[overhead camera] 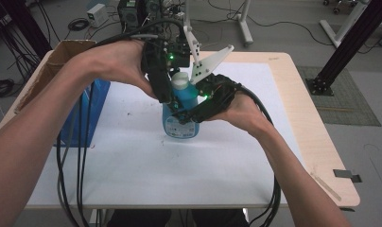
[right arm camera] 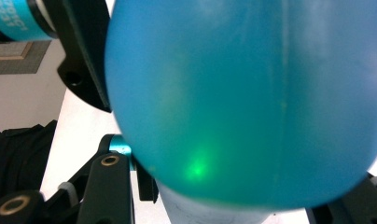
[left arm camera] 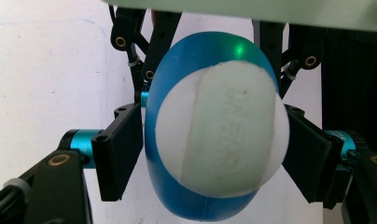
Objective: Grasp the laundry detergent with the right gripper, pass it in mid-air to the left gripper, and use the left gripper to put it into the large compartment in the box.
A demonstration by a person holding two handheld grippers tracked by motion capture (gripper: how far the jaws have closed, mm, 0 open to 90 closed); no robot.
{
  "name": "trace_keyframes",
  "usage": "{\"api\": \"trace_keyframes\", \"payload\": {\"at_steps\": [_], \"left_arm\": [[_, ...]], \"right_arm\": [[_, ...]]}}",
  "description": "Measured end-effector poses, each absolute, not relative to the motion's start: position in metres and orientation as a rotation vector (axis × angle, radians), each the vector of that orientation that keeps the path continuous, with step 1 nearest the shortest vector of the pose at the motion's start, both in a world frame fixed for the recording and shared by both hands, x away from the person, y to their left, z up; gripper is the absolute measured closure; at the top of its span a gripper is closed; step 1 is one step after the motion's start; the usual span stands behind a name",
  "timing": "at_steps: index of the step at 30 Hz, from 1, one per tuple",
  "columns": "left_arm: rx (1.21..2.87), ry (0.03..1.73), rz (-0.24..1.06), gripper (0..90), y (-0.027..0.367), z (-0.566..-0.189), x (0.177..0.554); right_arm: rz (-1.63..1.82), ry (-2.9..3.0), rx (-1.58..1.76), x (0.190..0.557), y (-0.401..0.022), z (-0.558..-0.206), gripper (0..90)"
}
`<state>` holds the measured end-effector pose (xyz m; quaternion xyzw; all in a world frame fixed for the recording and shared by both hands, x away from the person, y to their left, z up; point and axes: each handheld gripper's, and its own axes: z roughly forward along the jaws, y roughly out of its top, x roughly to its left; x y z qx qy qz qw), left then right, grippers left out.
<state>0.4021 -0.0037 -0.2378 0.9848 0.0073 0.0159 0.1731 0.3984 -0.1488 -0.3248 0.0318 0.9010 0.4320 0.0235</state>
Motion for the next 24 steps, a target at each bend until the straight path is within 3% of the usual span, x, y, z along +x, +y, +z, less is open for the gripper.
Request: {"api": "trace_keyframes", "payload": {"at_steps": [24], "left_arm": [[2.796, -0.007, 0.053, 34.8, -0.0052, -0.238, 0.4013]], "right_arm": [[1.344, 2.795, 0.091, 0.3974, -0.1479, -0.3246, 46.7]]}}
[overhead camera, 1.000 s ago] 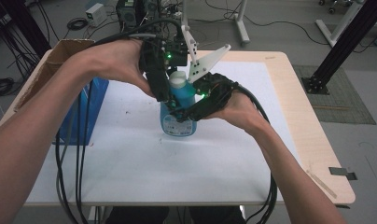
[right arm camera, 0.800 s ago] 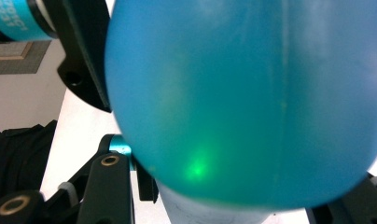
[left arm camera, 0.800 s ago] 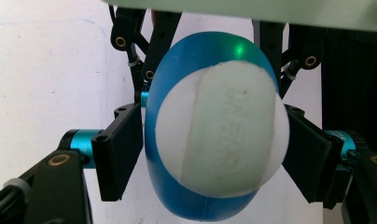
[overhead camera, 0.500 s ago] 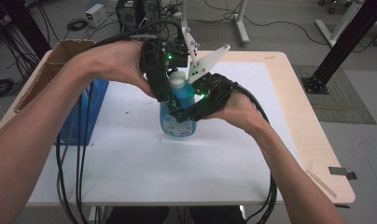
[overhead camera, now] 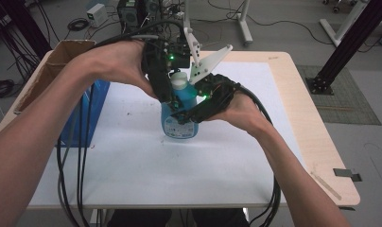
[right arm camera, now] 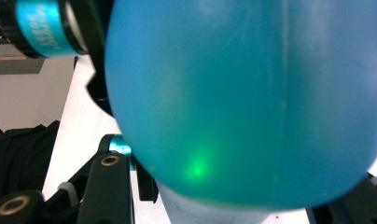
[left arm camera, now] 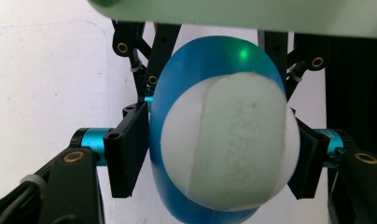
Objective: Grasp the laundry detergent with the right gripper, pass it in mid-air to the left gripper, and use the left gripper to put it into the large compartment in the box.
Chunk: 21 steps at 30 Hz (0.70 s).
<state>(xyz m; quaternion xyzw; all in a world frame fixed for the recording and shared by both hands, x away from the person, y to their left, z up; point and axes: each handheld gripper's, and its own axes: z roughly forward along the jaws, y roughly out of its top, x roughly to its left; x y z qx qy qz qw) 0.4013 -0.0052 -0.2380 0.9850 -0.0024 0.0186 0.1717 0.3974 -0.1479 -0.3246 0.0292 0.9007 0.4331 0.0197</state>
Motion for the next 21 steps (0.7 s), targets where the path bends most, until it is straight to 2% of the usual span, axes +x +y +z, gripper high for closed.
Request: {"api": "trace_keyframes", "payload": {"at_steps": [1, 21], "left_arm": [[2.795, -0.011, 0.061, 37.3, -0.0053, -0.2378, 0.4009], [2.794, -0.026, 0.055, 38.2, -0.007, -0.239, 0.401]], "right_arm": [[1.351, 2.793, 0.094, 0.3977, -0.1482, -0.3249, 46.7], [1.378, 2.792, 0.105, 0.3983, -0.1502, -0.3278, 45.4]]}}
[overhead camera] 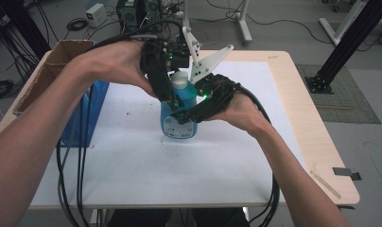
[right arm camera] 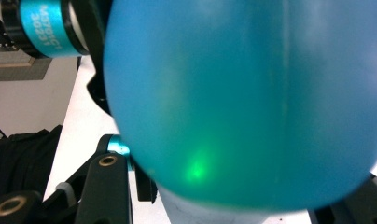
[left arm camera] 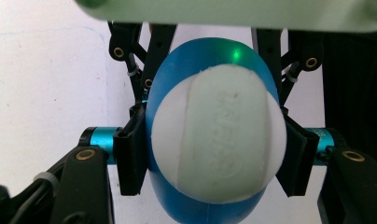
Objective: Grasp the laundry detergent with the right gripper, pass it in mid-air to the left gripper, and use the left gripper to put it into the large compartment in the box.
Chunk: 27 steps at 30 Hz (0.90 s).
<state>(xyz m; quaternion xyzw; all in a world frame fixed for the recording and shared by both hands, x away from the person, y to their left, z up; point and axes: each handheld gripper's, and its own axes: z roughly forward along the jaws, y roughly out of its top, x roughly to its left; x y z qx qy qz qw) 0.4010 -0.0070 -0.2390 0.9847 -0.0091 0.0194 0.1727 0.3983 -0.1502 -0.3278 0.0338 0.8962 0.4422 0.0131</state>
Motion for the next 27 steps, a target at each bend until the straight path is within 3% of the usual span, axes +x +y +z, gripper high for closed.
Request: {"api": "trace_keyframes", "payload": {"at_steps": [5, 15, 22, 27], "left_arm": [[2.805, -0.036, 0.045, 38.2, -0.008, -0.24, 0.401], [2.831, -0.019, 0.059, 38.2, -0.002, -0.239, 0.402], [2.847, 0.06, 0.086, 38.2, 0.014, -0.221, 0.404], [2.883, 0.164, 0.122, 38.2, 0.028, -0.198, 0.406]], "right_arm": [[1.369, 2.798, 0.097, 0.398, -0.15, -0.328, 43.9], [1.331, 2.796, 0.15, 0.397, -0.16, -0.324, 32.0], [1.296, 2.809, 0.223, 0.393, -0.175, -0.321, 23.1], [1.237, 2.823, 0.303, 0.391, -0.192, -0.323, 22.7]]}}
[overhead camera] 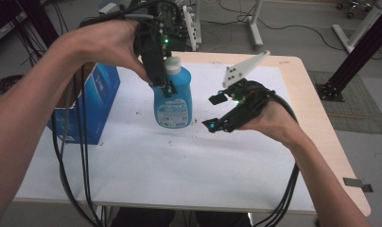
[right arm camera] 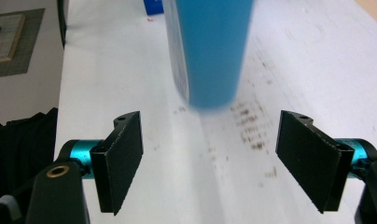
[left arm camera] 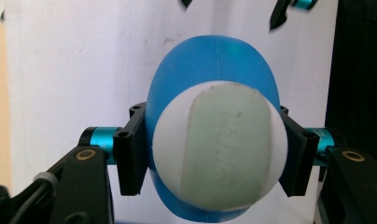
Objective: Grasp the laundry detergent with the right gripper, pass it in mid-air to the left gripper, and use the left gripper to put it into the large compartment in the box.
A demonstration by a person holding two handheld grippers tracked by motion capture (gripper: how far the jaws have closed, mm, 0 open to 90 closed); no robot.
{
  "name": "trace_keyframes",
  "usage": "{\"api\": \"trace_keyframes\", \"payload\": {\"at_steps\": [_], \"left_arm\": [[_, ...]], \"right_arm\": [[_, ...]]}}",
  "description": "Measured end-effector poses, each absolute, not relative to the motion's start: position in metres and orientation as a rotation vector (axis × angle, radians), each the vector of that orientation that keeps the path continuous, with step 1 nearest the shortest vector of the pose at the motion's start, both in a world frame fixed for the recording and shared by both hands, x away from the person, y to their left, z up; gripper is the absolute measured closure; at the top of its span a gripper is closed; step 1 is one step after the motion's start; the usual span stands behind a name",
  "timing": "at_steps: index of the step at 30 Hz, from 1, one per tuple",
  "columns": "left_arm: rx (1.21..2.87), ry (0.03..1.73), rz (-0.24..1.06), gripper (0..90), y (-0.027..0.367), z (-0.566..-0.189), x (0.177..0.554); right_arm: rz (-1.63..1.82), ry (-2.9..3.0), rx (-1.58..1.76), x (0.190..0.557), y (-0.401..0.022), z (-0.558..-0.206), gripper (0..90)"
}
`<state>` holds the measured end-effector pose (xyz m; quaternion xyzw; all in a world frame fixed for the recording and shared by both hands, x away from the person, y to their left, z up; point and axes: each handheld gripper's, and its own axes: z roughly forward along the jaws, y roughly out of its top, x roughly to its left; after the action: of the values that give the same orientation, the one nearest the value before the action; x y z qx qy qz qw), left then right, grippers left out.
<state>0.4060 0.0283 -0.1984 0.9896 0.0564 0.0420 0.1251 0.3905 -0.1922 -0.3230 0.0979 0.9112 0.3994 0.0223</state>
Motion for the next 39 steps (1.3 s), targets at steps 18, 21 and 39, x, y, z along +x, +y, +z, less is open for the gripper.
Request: {"api": "trace_keyframes", "payload": {"at_steps": [18, 21, 39], "left_arm": [[2.836, 0.483, 0.249, 38.2, 0.102, -0.109, 0.404], [2.831, 0.523, 0.259, 38.2, 0.117, -0.097, 0.401], [2.798, 0.83, 0.317, 38.1, 0.199, -0.077, 0.394]], "right_arm": [[0.993, 2.824, 0.551, 0.378, -0.256, -0.318, 19.9], [0.954, 2.822, 0.581, 0.377, -0.266, -0.315, 19.8], [0.377, 2.909, 0.658, 0.374, -0.279, -0.31, 11.5]]}}
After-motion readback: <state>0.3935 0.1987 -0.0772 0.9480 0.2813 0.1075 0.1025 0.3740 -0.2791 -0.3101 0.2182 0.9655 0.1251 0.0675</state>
